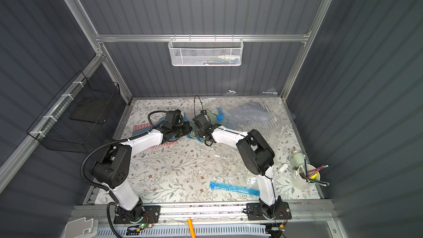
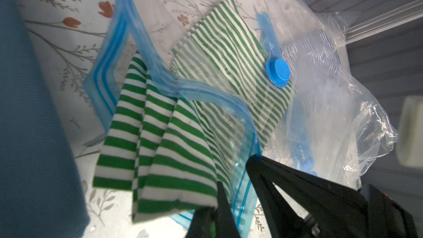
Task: Take the tank top out of the vacuum bag
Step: Take out the tank top from the vacuum bag.
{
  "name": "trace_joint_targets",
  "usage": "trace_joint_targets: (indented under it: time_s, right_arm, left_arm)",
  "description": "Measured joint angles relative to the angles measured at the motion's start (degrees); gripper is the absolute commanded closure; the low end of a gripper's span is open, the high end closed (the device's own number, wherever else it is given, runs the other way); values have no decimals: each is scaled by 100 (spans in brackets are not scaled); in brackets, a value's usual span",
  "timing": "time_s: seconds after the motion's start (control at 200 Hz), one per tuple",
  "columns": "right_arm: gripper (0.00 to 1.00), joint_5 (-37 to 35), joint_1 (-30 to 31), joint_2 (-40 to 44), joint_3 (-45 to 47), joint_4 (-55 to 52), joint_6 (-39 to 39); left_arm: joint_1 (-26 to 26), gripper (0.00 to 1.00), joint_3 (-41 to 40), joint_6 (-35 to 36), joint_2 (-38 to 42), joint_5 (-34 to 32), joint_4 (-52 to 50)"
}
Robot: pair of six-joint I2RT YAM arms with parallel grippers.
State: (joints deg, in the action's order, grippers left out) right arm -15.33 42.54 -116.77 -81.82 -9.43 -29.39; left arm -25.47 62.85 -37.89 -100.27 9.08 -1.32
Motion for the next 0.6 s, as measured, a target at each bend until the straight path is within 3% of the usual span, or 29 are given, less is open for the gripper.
trace_joint_targets:
  time_s: [0.375, 0.395, 0.41, 0.44, 0.48, 0.51, 0.6]
  right_arm:
    - [100, -205, -66, -157, -278, -409, -116]
    - [82, -197, -70, -157, -275, -404, -107]
    - [77, -188, -74, -157, -273, -396, -103]
    - [56, -133, -85, -157, -260, -367, -81]
    - [41, 2, -109, -153, -234, -330, -17]
    - [36, 125, -136, -146, -212, -326, 7]
    - [37, 505, -245, -57, -111, -319, 120]
  left_arm:
    - [402, 100, -278, 133, 743, 39, -363]
    - [428, 100, -282, 157, 743, 39, -374]
    - [442, 100, -282, 173, 743, 37, -387]
    - [470, 100, -282, 219, 741, 35, -415]
    - [496, 100, -282, 273, 732, 35, -459]
    - [501, 100, -280, 317, 726, 33, -498]
    - [540, 100, -273, 450, 675, -7, -605]
